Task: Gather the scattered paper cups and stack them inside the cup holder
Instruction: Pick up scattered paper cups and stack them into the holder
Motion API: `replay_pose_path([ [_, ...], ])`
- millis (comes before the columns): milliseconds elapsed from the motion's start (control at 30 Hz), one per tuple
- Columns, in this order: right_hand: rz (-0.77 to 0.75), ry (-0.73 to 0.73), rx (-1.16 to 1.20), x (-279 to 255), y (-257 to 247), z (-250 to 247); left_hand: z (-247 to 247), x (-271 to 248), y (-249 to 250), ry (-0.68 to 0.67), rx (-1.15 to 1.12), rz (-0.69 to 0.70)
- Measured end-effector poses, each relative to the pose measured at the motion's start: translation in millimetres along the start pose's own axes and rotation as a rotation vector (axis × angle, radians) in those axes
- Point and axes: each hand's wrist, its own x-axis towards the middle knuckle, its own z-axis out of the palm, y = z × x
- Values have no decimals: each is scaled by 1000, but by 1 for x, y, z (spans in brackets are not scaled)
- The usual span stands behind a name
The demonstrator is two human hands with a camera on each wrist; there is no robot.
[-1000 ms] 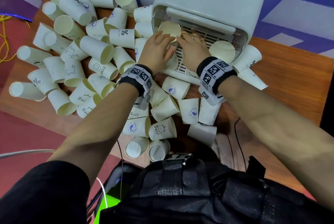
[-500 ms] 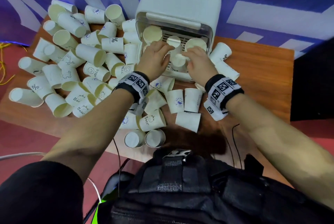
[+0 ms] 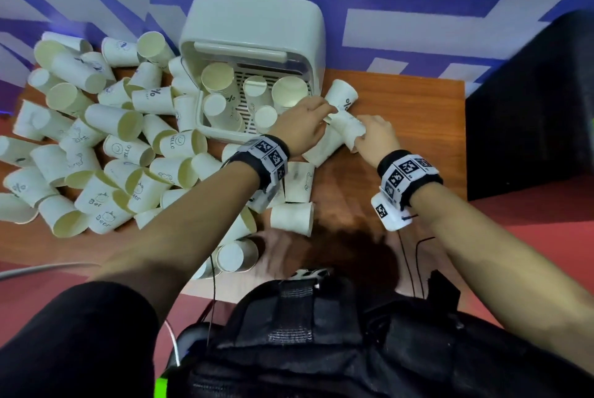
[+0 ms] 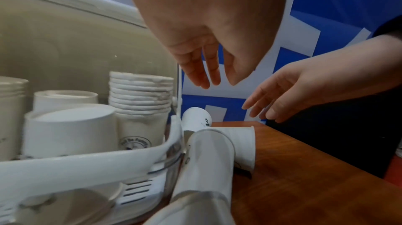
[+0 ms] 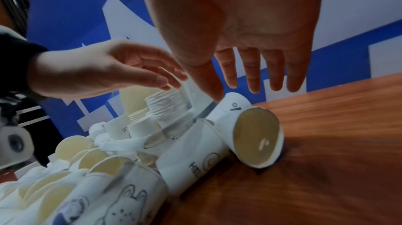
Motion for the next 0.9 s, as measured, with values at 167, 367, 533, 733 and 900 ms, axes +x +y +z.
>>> replay_pose_path([
  [167, 89, -59, 4, 15, 27, 2, 26, 31, 9, -209, 51, -17],
  [367, 125, -97, 113, 26, 45, 9, 56, 54, 11, -355, 112, -74],
  [533, 89, -106, 180, 29, 49, 13, 63, 65, 11, -378, 167, -95],
  [733, 132, -47, 208, 29, 48, 14, 67, 67, 9, -391, 154, -172],
  [900, 143, -56, 289, 21, 50, 14, 68, 60, 6, -351, 57, -225],
])
